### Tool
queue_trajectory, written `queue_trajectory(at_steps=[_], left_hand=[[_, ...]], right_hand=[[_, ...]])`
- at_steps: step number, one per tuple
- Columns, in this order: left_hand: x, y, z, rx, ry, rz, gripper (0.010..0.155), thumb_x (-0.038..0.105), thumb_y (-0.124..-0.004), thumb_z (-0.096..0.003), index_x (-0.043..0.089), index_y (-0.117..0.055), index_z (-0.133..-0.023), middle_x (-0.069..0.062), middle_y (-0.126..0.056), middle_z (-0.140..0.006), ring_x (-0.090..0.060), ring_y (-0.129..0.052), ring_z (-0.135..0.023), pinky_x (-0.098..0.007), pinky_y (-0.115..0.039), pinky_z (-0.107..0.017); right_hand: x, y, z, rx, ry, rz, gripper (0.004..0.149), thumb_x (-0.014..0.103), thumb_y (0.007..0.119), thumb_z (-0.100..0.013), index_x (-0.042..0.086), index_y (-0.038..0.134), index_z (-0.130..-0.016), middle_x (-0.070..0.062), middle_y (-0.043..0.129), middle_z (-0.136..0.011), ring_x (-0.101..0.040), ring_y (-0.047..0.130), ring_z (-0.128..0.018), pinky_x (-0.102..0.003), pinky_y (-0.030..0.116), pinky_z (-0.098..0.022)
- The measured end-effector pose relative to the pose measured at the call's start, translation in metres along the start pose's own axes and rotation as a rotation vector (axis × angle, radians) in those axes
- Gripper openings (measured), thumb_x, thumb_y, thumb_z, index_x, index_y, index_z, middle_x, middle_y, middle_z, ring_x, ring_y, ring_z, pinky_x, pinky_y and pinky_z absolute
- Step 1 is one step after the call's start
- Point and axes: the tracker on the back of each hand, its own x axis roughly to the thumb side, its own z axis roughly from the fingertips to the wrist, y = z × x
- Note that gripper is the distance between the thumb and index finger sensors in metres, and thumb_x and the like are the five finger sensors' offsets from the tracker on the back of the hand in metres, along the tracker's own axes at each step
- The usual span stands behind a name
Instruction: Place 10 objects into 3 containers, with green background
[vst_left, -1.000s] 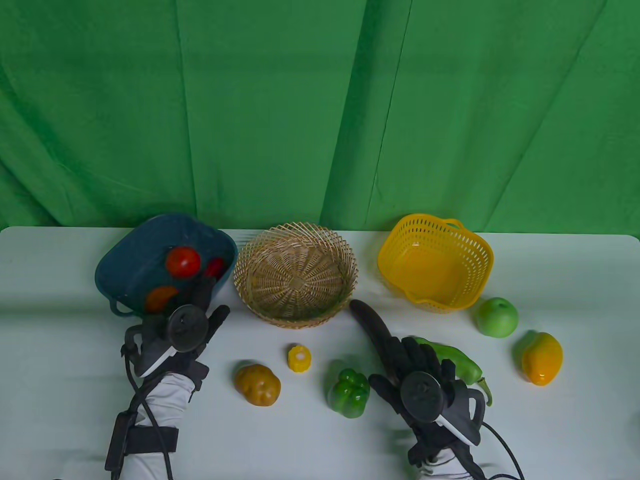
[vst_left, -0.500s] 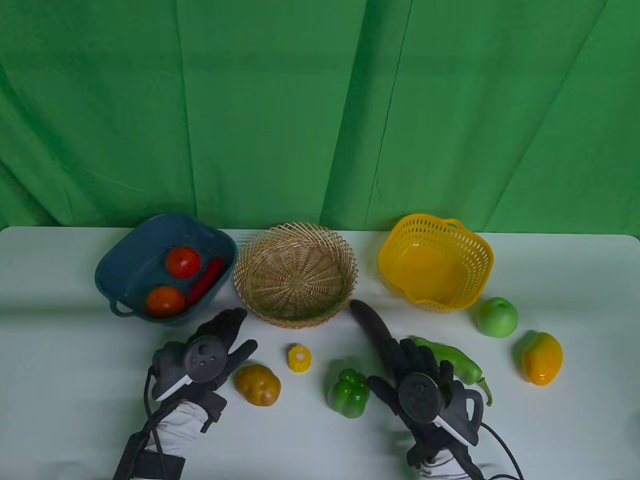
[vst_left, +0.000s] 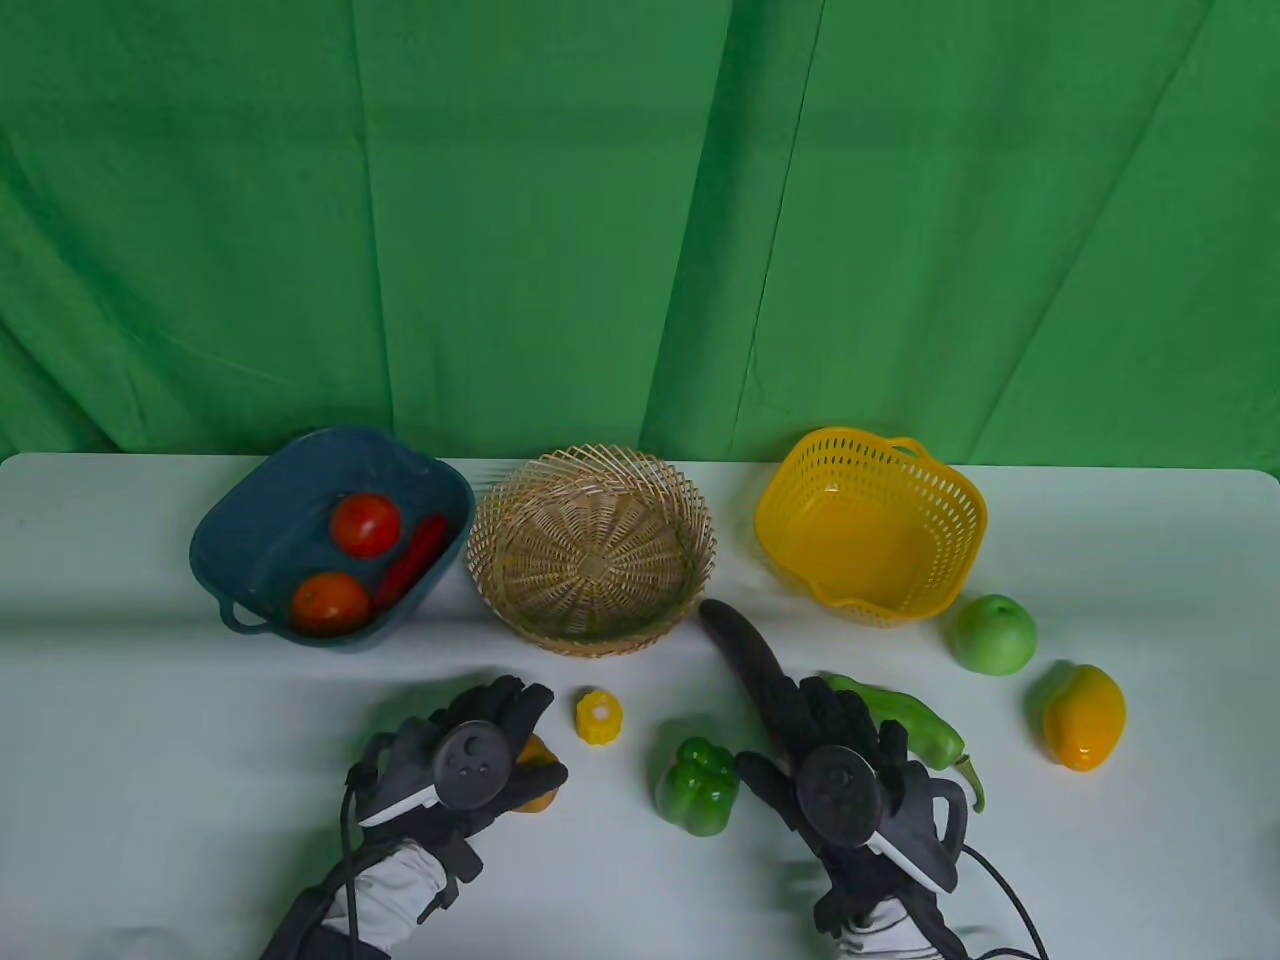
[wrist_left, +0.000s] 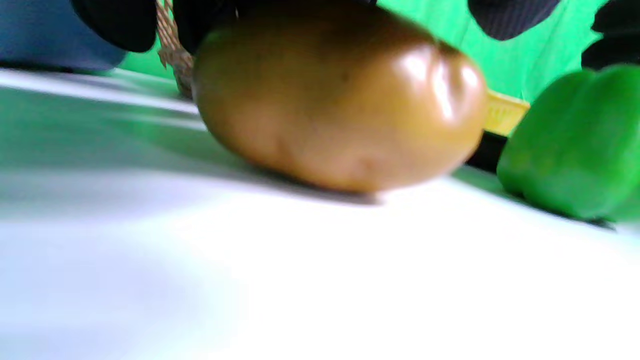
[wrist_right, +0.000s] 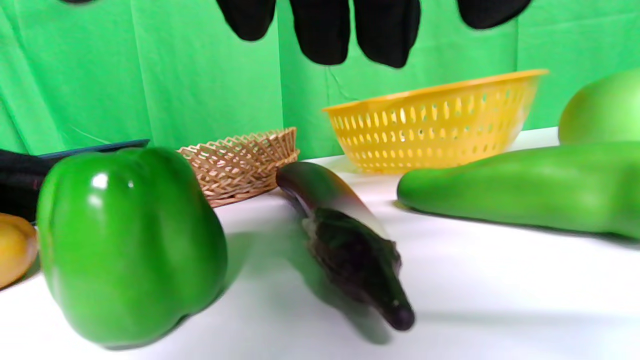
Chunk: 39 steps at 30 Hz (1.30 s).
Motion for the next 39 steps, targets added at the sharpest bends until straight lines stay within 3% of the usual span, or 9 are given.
queue_trajectory(at_steps=[6,14,26,39], left_hand=[[0.002,-0.013,-0.004,-0.094,0.003,-0.038,0.093,0.078,-0.058,-0.0504,0.026,-0.03,-0.123,-0.025,-0.033,-0.126,-0.057,-0.046,-0.112,-0.077,-0.057,-0.065],[0.004,-0.013,-0.007,-0.085,0.002,-0.039,0.09,0.075,-0.067,-0.0485,0.025,-0.042,-0.119,-0.024,-0.047,-0.121,-0.054,-0.062,-0.106,-0.062,-0.071,-0.064],[0.002,-0.008,-0.016,-0.109,0.011,-0.026,0.088,0.074,-0.069,-0.0475,0.025,-0.048,-0.117,-0.022,-0.059,-0.116,-0.048,-0.073,-0.1,-0.058,-0.078,-0.06],[0.006,0.026,-0.019,-0.011,0.007,0.023,0.089,0.074,-0.069,-0.0472,0.024,-0.047,-0.117,-0.023,-0.059,-0.116,-0.049,-0.071,-0.1,-0.058,-0.076,-0.061]], right_hand=[[0.0,0.0,0.0,-0.003,0.002,0.001,0.081,0.07,0.051,-0.054,0.025,0.04,-0.119,-0.019,0.05,-0.124,-0.052,0.051,-0.109,-0.079,0.04,-0.073],[0.0,0.0,0.001,0.003,0.006,0.006,0.081,0.071,0.051,-0.054,0.024,0.04,-0.119,-0.019,0.05,-0.124,-0.052,0.051,-0.109,-0.079,0.04,-0.073],[-0.001,0.0,0.001,0.006,0.006,0.001,0.081,0.07,0.051,-0.054,0.025,0.04,-0.119,-0.019,0.05,-0.124,-0.052,0.051,-0.109,-0.079,0.04,-0.073],[-0.002,-0.001,0.0,0.002,0.002,-0.016,0.081,0.071,0.051,-0.054,0.025,0.04,-0.119,-0.019,0.05,-0.124,-0.052,0.051,-0.109,-0.079,0.04,-0.073]])
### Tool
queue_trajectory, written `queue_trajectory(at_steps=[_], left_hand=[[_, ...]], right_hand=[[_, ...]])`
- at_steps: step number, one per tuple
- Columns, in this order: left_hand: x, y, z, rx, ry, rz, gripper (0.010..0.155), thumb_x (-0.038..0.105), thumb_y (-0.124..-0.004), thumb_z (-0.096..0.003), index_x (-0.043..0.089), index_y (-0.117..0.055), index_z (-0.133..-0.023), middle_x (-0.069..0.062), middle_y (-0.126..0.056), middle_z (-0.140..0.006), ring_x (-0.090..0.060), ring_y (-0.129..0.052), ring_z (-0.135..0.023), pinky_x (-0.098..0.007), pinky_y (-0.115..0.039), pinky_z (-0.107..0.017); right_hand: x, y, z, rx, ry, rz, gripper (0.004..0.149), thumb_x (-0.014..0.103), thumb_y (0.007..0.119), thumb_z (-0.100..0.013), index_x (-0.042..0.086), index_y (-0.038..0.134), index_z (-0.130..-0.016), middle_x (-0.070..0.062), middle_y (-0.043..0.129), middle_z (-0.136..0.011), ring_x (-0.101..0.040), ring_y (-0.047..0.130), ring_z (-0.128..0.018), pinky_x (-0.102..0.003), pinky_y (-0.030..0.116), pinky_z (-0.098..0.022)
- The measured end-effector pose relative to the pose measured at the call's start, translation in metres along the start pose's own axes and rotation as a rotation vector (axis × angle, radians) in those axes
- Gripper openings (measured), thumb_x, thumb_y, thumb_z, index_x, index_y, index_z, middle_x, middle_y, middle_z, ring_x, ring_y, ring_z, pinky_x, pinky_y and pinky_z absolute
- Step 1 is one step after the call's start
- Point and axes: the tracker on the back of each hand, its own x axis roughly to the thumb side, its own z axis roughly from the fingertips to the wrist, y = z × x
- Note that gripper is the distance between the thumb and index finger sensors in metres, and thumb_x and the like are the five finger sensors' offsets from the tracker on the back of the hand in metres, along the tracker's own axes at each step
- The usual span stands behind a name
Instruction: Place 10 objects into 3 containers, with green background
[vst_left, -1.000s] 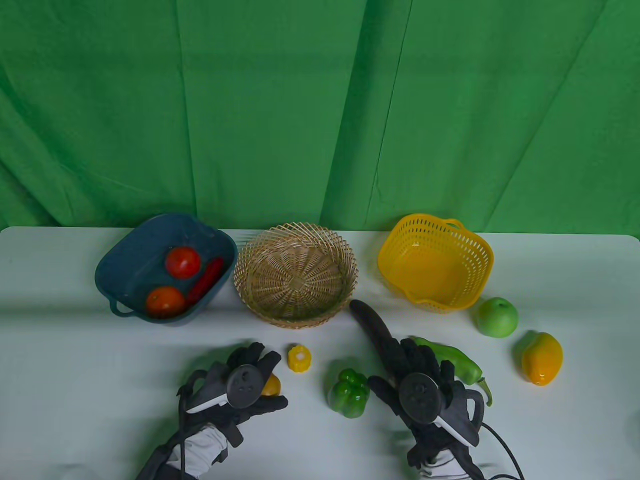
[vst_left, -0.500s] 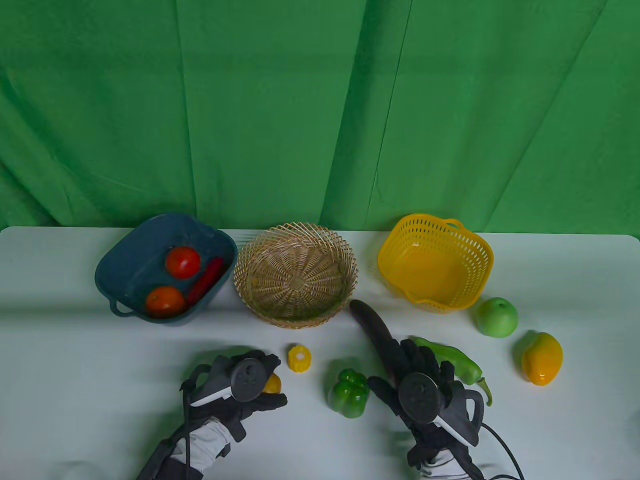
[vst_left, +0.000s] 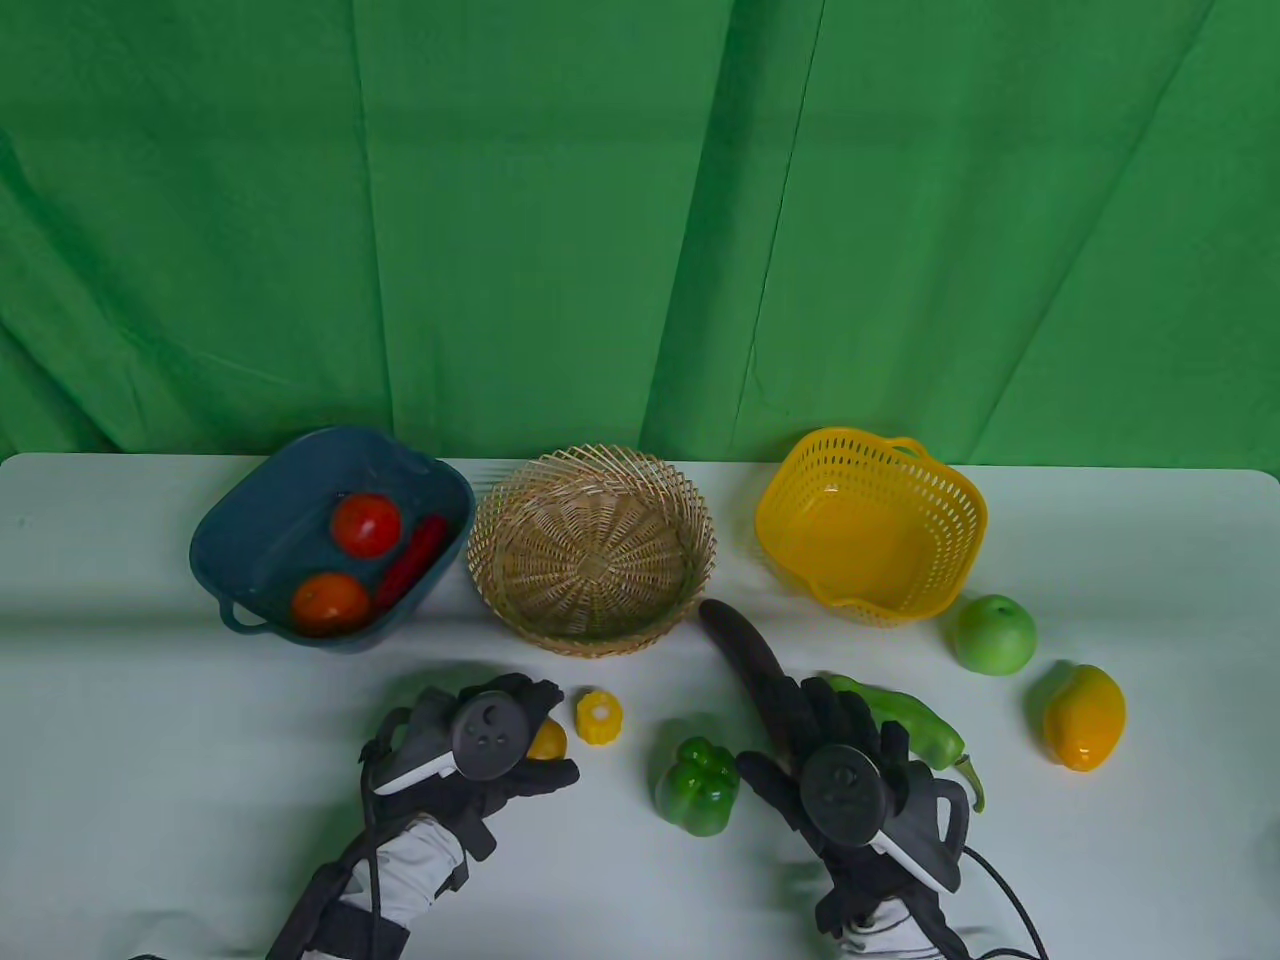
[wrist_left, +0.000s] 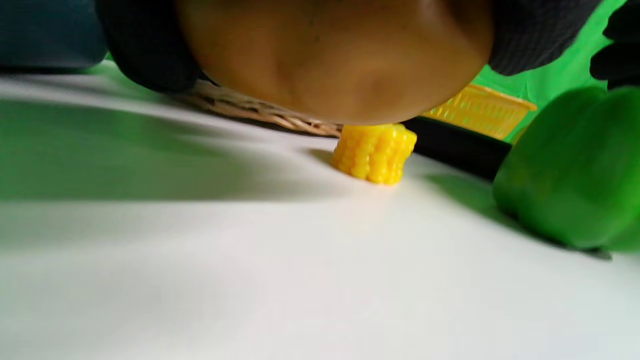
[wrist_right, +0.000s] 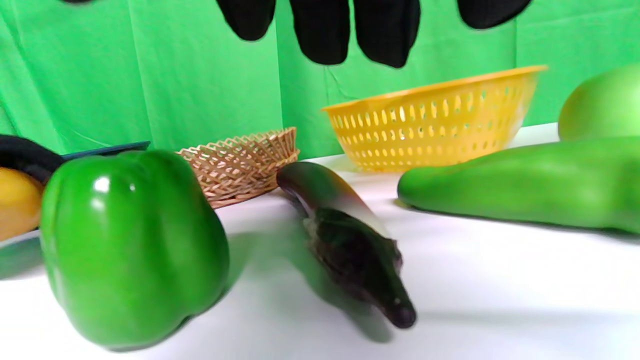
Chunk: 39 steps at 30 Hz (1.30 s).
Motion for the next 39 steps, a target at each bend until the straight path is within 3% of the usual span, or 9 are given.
queue_trajectory(at_steps=[12,19,30,39], left_hand=[[0.005,0.052,-0.033,0.179,0.072,0.054,0.089,0.075,-0.069,-0.0469,0.024,-0.049,-0.117,-0.022,-0.058,-0.116,-0.048,-0.07,-0.101,-0.058,-0.076,-0.062],[0.011,0.069,-0.061,0.209,0.134,0.002,0.089,0.075,-0.069,-0.047,0.024,-0.048,-0.117,-0.022,-0.058,-0.116,-0.048,-0.07,-0.101,-0.057,-0.076,-0.062],[0.016,0.063,-0.106,0.168,0.247,-0.081,0.089,0.075,-0.068,-0.0466,0.025,-0.048,-0.117,-0.022,-0.058,-0.116,-0.047,-0.071,-0.101,-0.057,-0.076,-0.062],[0.016,0.052,-0.125,0.142,0.287,-0.139,0.088,0.074,-0.068,-0.0473,0.025,-0.046,-0.117,-0.021,-0.054,-0.118,-0.047,-0.068,-0.103,-0.058,-0.074,-0.064]], right_hand=[[-0.003,-0.001,0.0,-0.008,0.004,-0.01,0.081,0.071,0.051,-0.054,0.024,0.04,-0.119,-0.019,0.05,-0.124,-0.052,0.051,-0.109,-0.079,0.04,-0.073],[-0.004,-0.003,0.0,-0.019,0.007,-0.012,0.081,0.07,0.051,-0.054,0.025,0.04,-0.119,-0.019,0.05,-0.124,-0.052,0.051,-0.109,-0.079,0.04,-0.073],[-0.009,-0.005,0.001,-0.022,0.023,-0.013,0.081,0.07,0.051,-0.054,0.025,0.04,-0.119,-0.019,0.05,-0.124,-0.052,0.051,-0.109,-0.079,0.04,-0.073],[-0.01,-0.006,0.002,-0.022,0.037,-0.01,0.081,0.07,0.051,-0.054,0.025,0.041,-0.119,-0.019,0.05,-0.124,-0.052,0.051,-0.109,-0.079,0.04,-0.073]])
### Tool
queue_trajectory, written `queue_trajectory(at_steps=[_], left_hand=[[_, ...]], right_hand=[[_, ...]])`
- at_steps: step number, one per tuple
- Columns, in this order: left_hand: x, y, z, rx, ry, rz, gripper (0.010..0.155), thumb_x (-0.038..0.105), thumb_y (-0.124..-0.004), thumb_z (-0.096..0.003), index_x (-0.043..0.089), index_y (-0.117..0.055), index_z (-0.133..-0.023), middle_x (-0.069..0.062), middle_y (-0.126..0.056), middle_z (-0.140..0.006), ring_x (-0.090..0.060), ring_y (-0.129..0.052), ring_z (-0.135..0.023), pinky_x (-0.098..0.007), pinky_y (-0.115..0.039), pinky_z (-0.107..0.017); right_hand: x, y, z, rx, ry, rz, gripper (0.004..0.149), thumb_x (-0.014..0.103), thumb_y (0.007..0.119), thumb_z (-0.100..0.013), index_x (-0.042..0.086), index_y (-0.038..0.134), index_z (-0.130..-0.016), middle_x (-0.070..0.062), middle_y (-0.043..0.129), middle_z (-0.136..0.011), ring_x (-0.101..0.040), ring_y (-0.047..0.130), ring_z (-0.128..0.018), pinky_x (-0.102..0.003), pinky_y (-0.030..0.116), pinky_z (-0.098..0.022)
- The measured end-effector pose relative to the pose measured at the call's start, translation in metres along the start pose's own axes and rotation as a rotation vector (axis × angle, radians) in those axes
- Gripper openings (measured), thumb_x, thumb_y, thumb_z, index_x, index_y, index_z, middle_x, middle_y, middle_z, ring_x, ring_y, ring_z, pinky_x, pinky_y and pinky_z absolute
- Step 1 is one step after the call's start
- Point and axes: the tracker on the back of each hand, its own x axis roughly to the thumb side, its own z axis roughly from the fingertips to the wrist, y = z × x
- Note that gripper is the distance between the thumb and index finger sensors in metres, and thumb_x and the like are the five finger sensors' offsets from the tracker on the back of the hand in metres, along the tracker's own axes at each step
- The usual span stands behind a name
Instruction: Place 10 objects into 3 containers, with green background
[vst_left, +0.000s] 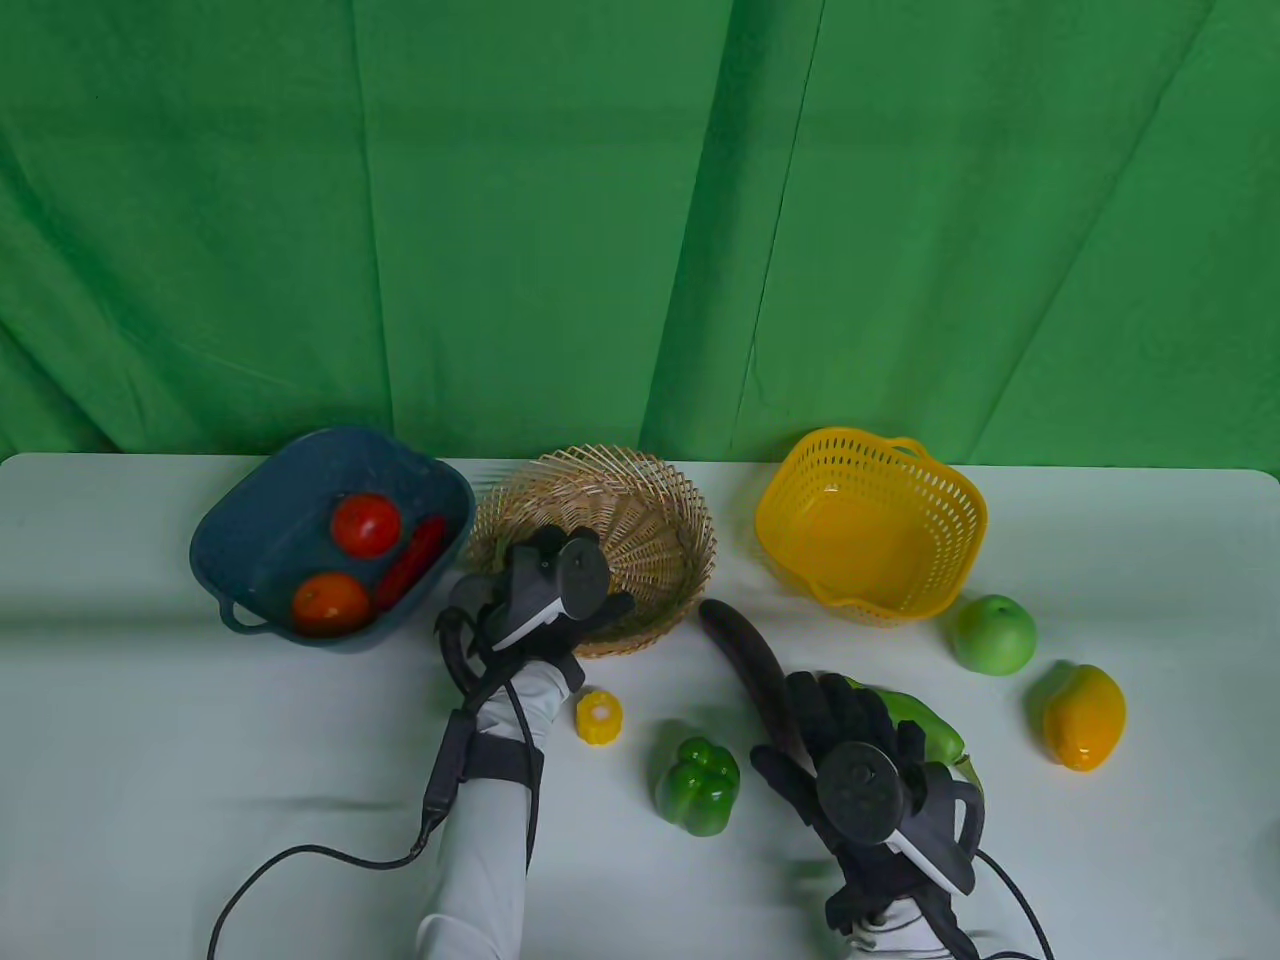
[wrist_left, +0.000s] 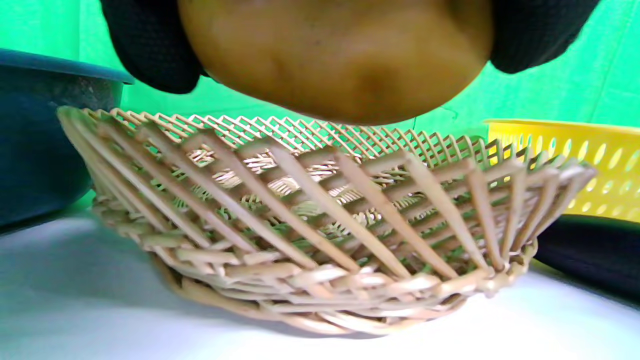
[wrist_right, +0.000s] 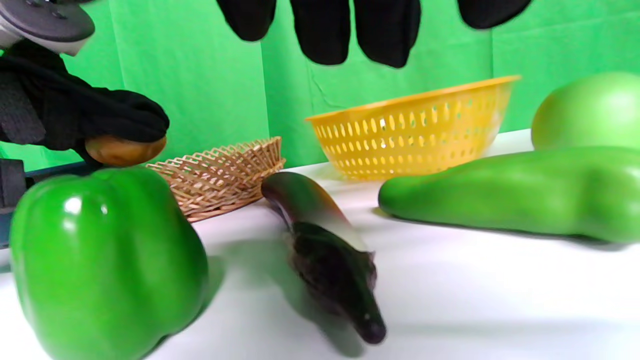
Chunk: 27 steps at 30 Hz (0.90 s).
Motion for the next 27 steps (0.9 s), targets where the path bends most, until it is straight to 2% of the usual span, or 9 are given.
queue_trajectory(at_steps=[7,11,16,19,27], left_hand=[[0.004,-0.004,-0.003,-0.008,-0.013,0.011,0.085,0.071,-0.066,-0.0499,0.026,-0.045,-0.119,-0.02,-0.049,-0.122,-0.048,-0.062,-0.108,-0.061,-0.067,-0.068],[0.004,0.001,0.003,0.028,-0.034,0.017,0.08,0.068,-0.063,-0.0528,0.025,-0.046,-0.118,-0.02,-0.051,-0.121,-0.048,-0.062,-0.108,-0.062,-0.066,-0.068],[-0.001,0.014,0.018,0.102,-0.08,0.037,0.074,0.065,-0.061,-0.0554,0.025,-0.048,-0.117,-0.019,-0.055,-0.12,-0.046,-0.065,-0.106,-0.06,-0.067,-0.067],[-0.005,0.018,0.027,0.105,-0.104,0.07,0.073,0.064,-0.06,-0.0557,0.026,-0.049,-0.117,-0.018,-0.057,-0.119,-0.046,-0.068,-0.105,-0.06,-0.068,-0.066],[-0.013,0.019,0.058,0.154,-0.207,0.129,0.072,0.064,-0.06,-0.0562,0.026,-0.051,-0.117,-0.017,-0.062,-0.118,-0.044,-0.072,-0.103,-0.058,-0.071,-0.065]], right_hand=[[0.0,0.0,0.0,0.008,0.004,0.005,0.081,0.07,0.051,-0.054,0.025,0.04,-0.119,-0.019,0.05,-0.124,-0.052,0.051,-0.109,-0.078,0.04,-0.073],[0.001,0.0,0.0,0.007,0.002,0.002,0.081,0.07,0.051,-0.054,0.025,0.041,-0.119,-0.019,0.05,-0.124,-0.052,0.051,-0.109,-0.078,0.04,-0.073],[0.002,0.001,-0.001,0.011,-0.005,-0.001,0.081,0.07,0.051,-0.054,0.025,0.04,-0.119,-0.019,0.05,-0.124,-0.052,0.051,-0.109,-0.079,0.04,-0.073],[0.003,0.002,-0.001,0.016,-0.007,0.003,0.08,0.07,0.051,-0.054,0.025,0.04,-0.119,-0.019,0.05,-0.124,-0.052,0.051,-0.109,-0.079,0.04,-0.073],[0.004,0.003,-0.001,0.02,-0.01,0.006,0.081,0.07,0.051,-0.054,0.025,0.04,-0.119,-0.019,0.05,-0.124,-0.052,0.051,-0.109,-0.079,0.04,-0.073]])
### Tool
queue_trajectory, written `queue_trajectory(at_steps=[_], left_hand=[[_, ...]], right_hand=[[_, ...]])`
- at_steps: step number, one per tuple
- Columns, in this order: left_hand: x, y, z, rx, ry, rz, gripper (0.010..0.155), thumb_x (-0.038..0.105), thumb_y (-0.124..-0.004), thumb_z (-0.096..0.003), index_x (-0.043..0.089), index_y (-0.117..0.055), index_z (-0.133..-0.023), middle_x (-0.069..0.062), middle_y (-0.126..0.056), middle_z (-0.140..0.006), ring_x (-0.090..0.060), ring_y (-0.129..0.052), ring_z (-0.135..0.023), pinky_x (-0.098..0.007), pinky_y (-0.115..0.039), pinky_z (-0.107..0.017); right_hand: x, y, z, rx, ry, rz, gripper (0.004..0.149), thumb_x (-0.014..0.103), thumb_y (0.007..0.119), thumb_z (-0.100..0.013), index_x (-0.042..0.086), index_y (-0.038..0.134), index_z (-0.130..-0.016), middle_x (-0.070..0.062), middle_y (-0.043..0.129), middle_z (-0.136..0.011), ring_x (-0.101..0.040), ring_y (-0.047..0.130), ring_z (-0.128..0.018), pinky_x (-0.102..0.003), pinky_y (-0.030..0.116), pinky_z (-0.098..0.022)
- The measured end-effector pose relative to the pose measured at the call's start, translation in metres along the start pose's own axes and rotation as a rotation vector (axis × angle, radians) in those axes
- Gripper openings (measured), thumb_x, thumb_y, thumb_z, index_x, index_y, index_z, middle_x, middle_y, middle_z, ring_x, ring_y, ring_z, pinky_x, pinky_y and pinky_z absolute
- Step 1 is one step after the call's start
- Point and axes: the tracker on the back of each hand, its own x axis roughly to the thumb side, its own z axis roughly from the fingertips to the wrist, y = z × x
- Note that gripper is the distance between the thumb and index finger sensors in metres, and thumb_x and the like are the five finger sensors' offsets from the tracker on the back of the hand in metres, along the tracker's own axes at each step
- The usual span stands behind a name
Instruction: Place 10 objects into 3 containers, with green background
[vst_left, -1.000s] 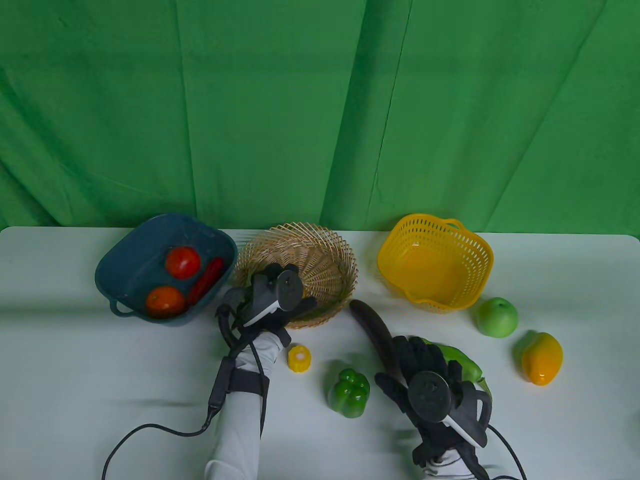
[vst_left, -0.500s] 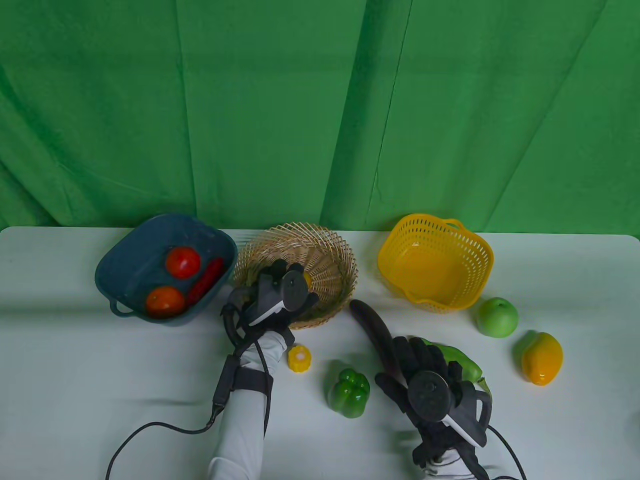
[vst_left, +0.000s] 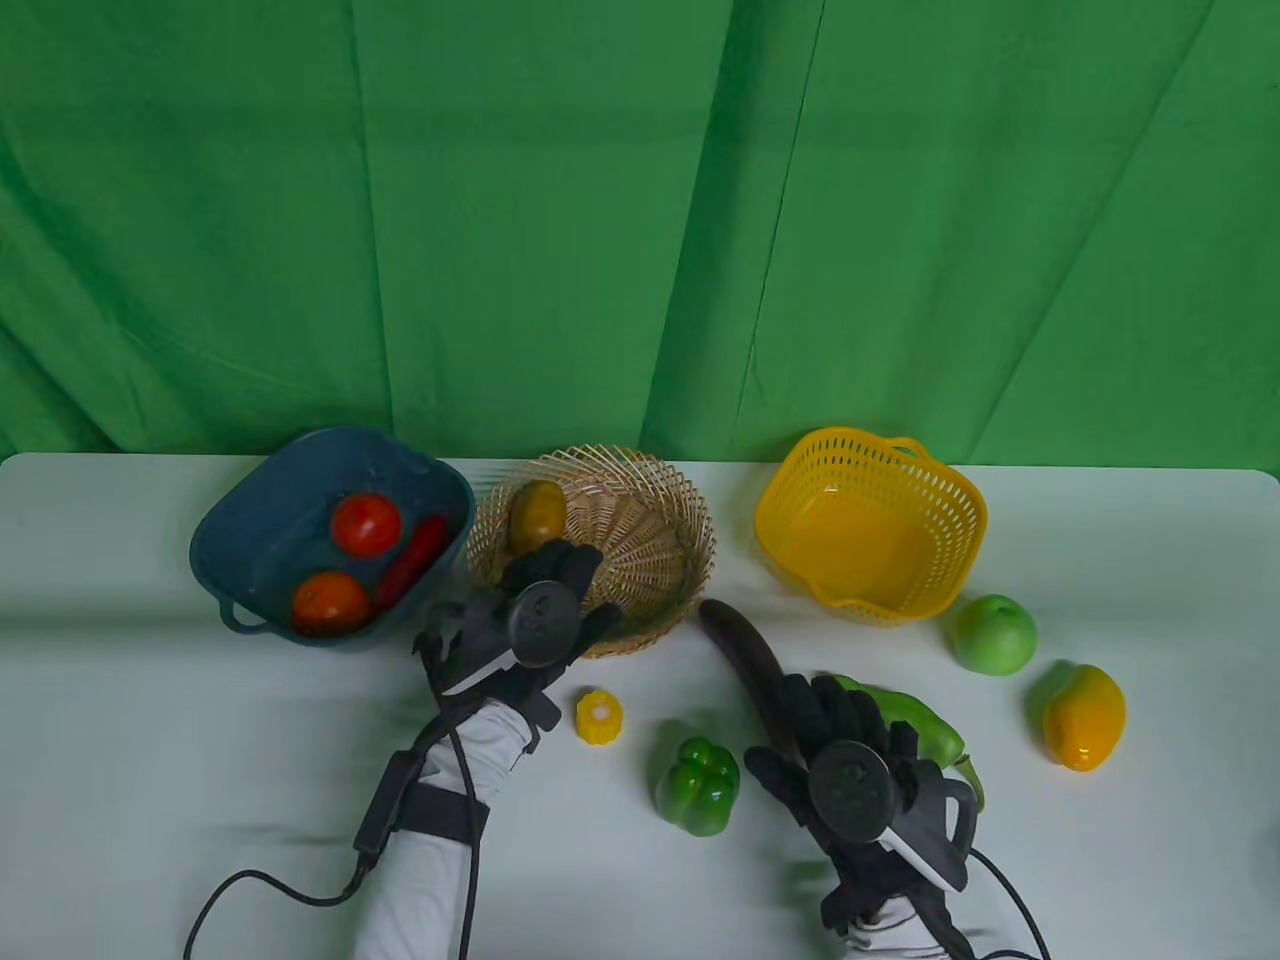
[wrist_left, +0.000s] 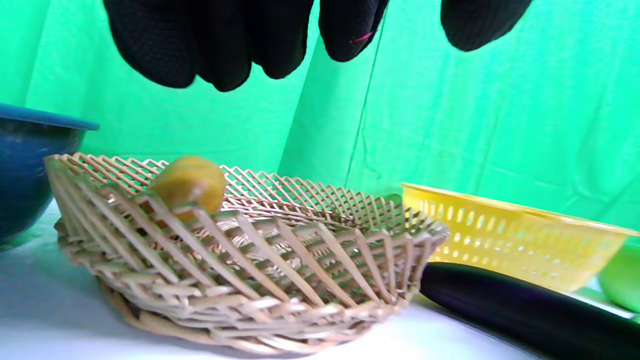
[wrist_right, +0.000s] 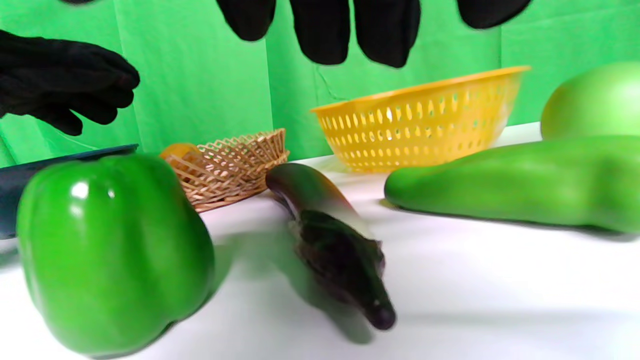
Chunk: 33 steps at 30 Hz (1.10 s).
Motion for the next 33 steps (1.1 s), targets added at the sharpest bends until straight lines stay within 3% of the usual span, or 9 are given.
queue_trajectory(at_steps=[9,16,24,33], left_hand=[[0.004,-0.012,0.037,-0.011,-0.103,0.098,0.072,0.063,-0.06,-0.0566,0.026,-0.052,-0.117,-0.017,-0.064,-0.117,-0.043,-0.074,-0.102,-0.057,-0.072,-0.064],[0.006,-0.041,0.06,-0.079,-0.161,0.094,0.07,0.063,-0.06,-0.0565,0.026,-0.053,-0.116,-0.016,-0.066,-0.116,-0.042,-0.076,-0.101,-0.056,-0.073,-0.064],[-0.001,-0.073,0.062,-0.18,-0.135,0.032,0.07,0.062,-0.062,-0.056,0.028,-0.052,-0.116,-0.018,-0.064,-0.116,-0.043,-0.075,-0.101,-0.057,-0.072,-0.064],[0.006,-0.081,0.055,-0.274,-0.116,-0.043,0.068,0.061,-0.066,-0.0553,0.03,-0.056,-0.115,-0.019,-0.065,-0.116,-0.044,-0.076,-0.101,-0.058,-0.072,-0.064]], right_hand=[[0.002,0.001,0.0,-0.002,-0.006,0.006,0.08,0.07,0.051,-0.054,0.025,0.041,-0.119,-0.019,0.05,-0.124,-0.052,0.051,-0.109,-0.078,0.04,-0.073],[0.005,0.003,0.0,0.008,-0.01,0.016,0.08,0.07,0.051,-0.054,0.025,0.04,-0.119,-0.019,0.05,-0.124,-0.052,0.051,-0.109,-0.078,0.04,-0.073],[0.005,0.003,0.0,0.013,-0.006,0.021,0.08,0.07,0.051,-0.054,0.024,0.041,-0.119,-0.019,0.051,-0.124,-0.052,0.052,-0.109,-0.078,0.04,-0.073],[0.005,0.003,0.0,0.016,-0.005,0.026,0.08,0.07,0.051,-0.054,0.024,0.041,-0.119,-0.019,0.05,-0.124,-0.052,0.051,-0.109,-0.078,0.04,-0.073]])
